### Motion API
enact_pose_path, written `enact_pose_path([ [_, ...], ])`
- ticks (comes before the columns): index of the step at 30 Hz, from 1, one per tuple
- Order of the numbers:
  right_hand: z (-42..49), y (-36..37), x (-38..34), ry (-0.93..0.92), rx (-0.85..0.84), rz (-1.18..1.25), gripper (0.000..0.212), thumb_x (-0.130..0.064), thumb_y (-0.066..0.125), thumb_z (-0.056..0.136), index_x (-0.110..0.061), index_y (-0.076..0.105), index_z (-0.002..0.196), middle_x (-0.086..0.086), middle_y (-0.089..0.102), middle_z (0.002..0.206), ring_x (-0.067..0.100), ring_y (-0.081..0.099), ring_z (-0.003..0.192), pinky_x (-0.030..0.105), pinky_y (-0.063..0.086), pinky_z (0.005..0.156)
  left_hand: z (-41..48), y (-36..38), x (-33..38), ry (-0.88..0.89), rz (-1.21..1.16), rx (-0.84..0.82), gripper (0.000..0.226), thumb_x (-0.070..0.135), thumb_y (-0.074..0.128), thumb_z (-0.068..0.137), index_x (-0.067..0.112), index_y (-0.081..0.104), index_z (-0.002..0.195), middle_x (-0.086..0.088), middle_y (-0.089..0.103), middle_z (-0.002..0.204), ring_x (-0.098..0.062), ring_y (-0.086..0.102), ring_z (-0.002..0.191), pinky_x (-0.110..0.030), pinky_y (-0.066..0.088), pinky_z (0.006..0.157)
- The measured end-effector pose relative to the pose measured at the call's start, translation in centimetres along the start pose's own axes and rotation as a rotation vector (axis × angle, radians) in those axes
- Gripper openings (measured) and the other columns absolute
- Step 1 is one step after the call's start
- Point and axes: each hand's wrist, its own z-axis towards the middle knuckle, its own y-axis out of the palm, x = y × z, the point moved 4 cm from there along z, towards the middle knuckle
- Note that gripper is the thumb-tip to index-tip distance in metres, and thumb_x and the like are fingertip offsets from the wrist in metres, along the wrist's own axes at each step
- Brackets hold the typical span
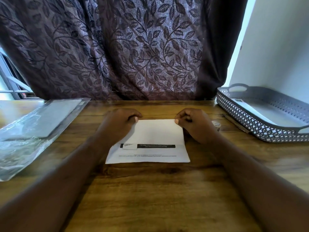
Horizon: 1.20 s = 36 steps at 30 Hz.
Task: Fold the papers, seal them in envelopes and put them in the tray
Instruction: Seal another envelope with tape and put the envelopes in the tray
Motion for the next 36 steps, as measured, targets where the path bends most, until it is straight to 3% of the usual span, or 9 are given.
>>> enact_pose_path([
  [4,-0.5,1.2,-2.1,-0.079,0.025,0.010,0.011,-0.030,0.072,0.091,-0.030,0.062,0.084,-0.014,0.067,0.074,-0.001,0.064,0.068,0.013,0.047,0.050,-0.6,0.4,3.2,0.148,0.026,0.002,0.026,0.039,0.052,0.100,0.032,0.069,0.119,0.008,0.074,0.111,-0.012,0.066,0.094,-0.033,0.052,0.082],
  [7,-0.8,2.2,-3.4,-0.154,-0.010,0.045,0.009,-0.028,0.070,0.092,-0.026,0.062,0.087,-0.010,0.068,0.080,0.005,0.066,0.071,0.021,0.053,0.057,-0.9,0.9,5.2,0.235,0.021,-0.033,0.022,0.038,0.056,0.100,0.029,0.072,0.113,0.009,0.075,0.102,-0.010,0.065,0.084,-0.030,0.050,0.072],
  [9,-0.8,2.3,-3.8,-0.186,-0.025,0.062,0.009,-0.026,0.069,0.092,-0.027,0.062,0.088,-0.013,0.067,0.083,0.001,0.064,0.077,0.017,0.053,0.061,-1.0,0.6,5.7,0.267,0.029,-0.023,0.019,0.033,0.060,0.099,0.025,0.075,0.107,0.007,0.075,0.092,-0.011,0.063,0.075,-0.031,0.049,0.065],
  [16,-0.5,1.6,-2.4,-0.129,-0.023,0.054,0.008,-0.023,0.068,0.094,-0.025,0.063,0.088,-0.017,0.061,0.079,-0.004,0.055,0.073,0.015,0.037,0.063,-0.9,0.1,4.5,0.182,0.024,-0.066,0.016,0.031,0.061,0.098,0.025,0.075,0.104,0.009,0.075,0.095,-0.011,0.065,0.079,-0.038,0.055,0.072],
  [26,0.3,-0.6,0.8,-0.027,0.071,0.047,0.010,-0.021,0.070,0.093,-0.021,0.065,0.084,-0.013,0.063,0.070,0.000,0.056,0.062,0.021,0.041,0.058,0.4,-0.3,-0.6,0.004,-0.061,-0.058,0.010,0.023,0.069,0.093,0.020,0.078,0.096,0.006,0.076,0.096,-0.015,0.069,0.087,-0.043,0.057,0.081],
  [31,0.5,-1.1,1.5,0.026,0.099,0.011,0.010,-0.024,0.069,0.093,-0.021,0.065,0.084,-0.009,0.066,0.074,0.007,0.060,0.067,0.024,0.043,0.057,0.5,-0.6,-2.0,-0.043,-0.102,-0.041,0.008,0.019,0.070,0.093,0.019,0.077,0.090,0.002,0.076,0.092,-0.007,0.065,0.081,-0.033,0.053,0.074],
  [36,0.6,-1.3,2.0,0.051,0.117,0.014,0.011,-0.022,0.069,0.093,-0.019,0.065,0.083,-0.008,0.067,0.071,0.009,0.060,0.065,0.025,0.045,0.058,0.1,-0.4,-3.4,-0.202,-0.228,-0.069,0.007,0.017,0.071,0.092,0.014,0.076,0.088,0.003,0.075,0.085,-0.016,0.070,0.080,-0.042,0.058,0.078],
])
